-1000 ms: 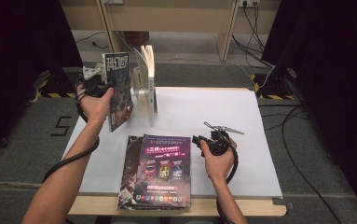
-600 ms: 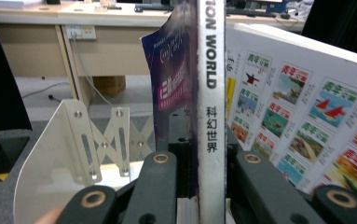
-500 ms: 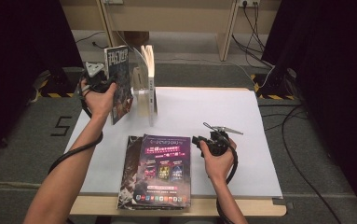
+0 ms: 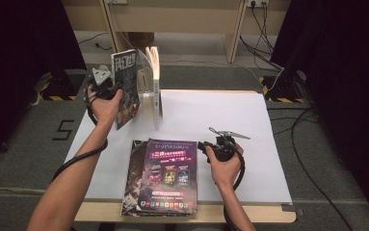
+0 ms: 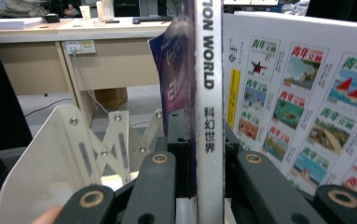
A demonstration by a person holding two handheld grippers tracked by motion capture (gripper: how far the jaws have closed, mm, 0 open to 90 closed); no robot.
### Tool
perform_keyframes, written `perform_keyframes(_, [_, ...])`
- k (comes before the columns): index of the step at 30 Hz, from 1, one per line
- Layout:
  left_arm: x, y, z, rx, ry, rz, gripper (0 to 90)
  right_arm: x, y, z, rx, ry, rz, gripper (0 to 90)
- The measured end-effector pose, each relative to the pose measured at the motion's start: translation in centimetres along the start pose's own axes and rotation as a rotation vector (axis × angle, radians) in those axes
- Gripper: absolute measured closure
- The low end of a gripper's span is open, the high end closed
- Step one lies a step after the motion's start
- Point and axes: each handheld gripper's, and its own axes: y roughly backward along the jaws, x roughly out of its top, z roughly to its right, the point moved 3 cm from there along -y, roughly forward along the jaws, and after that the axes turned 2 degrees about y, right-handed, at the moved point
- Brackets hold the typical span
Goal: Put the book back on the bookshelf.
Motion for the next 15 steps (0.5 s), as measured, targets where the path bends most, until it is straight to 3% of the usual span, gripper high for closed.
perform_keyframes(5, [-0.8, 1.9, -0.3, -0.017, 0.011, -0.044, 80.5, 0.0, 0.1, 0.2, -0.001, -0.002, 0.004, 67.9])
perform_keyframes(15, [-2.8, 5.4, -0.3, -0.057, -0.021, -0.098, 79.0, -0.1, 0.0, 0.1, 0.006, 0.005, 0.001, 68.0])
